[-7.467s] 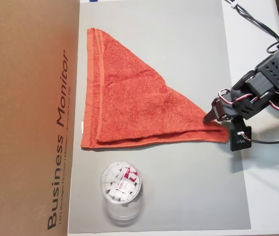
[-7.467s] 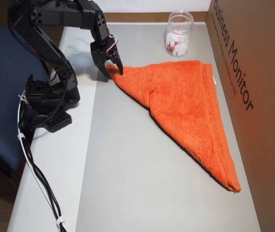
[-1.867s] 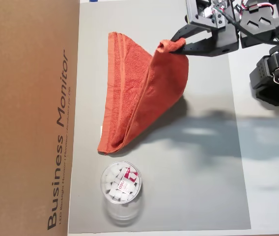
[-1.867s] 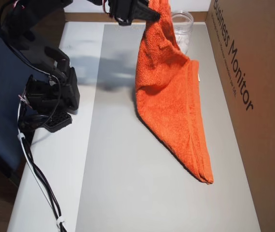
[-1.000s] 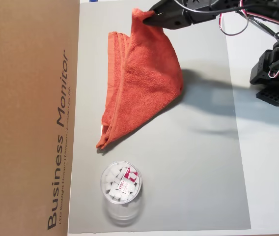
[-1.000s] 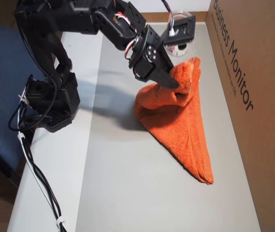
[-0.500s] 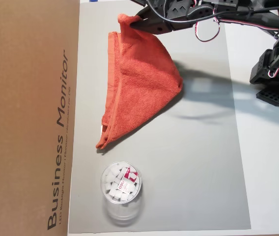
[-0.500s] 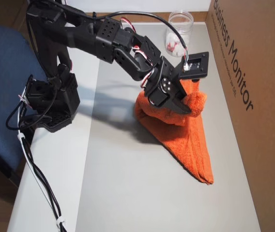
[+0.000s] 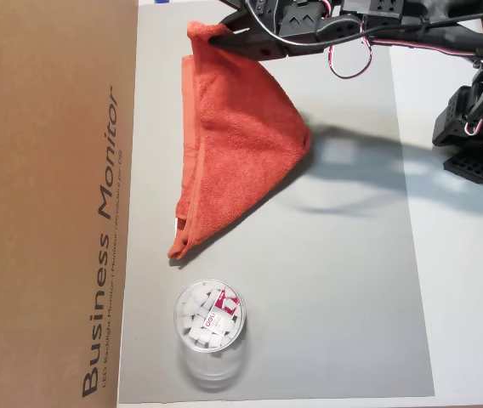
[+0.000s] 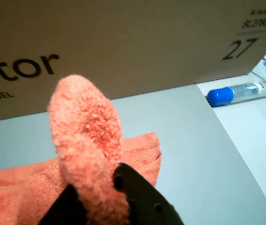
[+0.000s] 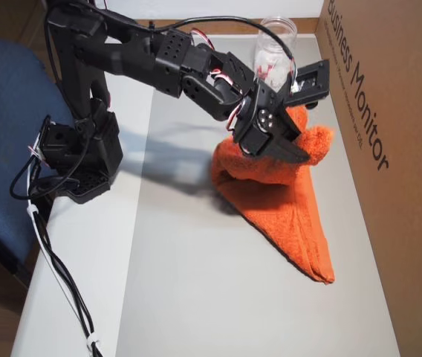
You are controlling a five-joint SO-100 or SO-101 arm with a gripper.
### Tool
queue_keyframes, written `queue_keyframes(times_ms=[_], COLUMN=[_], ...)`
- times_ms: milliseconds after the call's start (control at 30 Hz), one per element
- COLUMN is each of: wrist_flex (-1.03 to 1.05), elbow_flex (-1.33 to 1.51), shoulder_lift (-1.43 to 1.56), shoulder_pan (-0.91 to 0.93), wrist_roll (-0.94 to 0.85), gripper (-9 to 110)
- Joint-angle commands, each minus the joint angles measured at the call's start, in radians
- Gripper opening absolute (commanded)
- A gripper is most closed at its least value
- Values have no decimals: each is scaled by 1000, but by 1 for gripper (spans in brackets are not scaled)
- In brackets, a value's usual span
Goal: Fold the blanket.
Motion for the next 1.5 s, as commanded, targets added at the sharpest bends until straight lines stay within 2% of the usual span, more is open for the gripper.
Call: queue_keyframes(times_ms=[0, 367, 1333, 1467], wrist_flex=[-20, -20, -21, -74], elbow_flex=[-81, -224, -561, -557], shoulder_lift=[-34, -253, -693, -709], shoulder_pan=[15, 110, 110, 112], wrist_roll=[-9, -9, -5, 6], gripper=[0, 0, 0, 7])
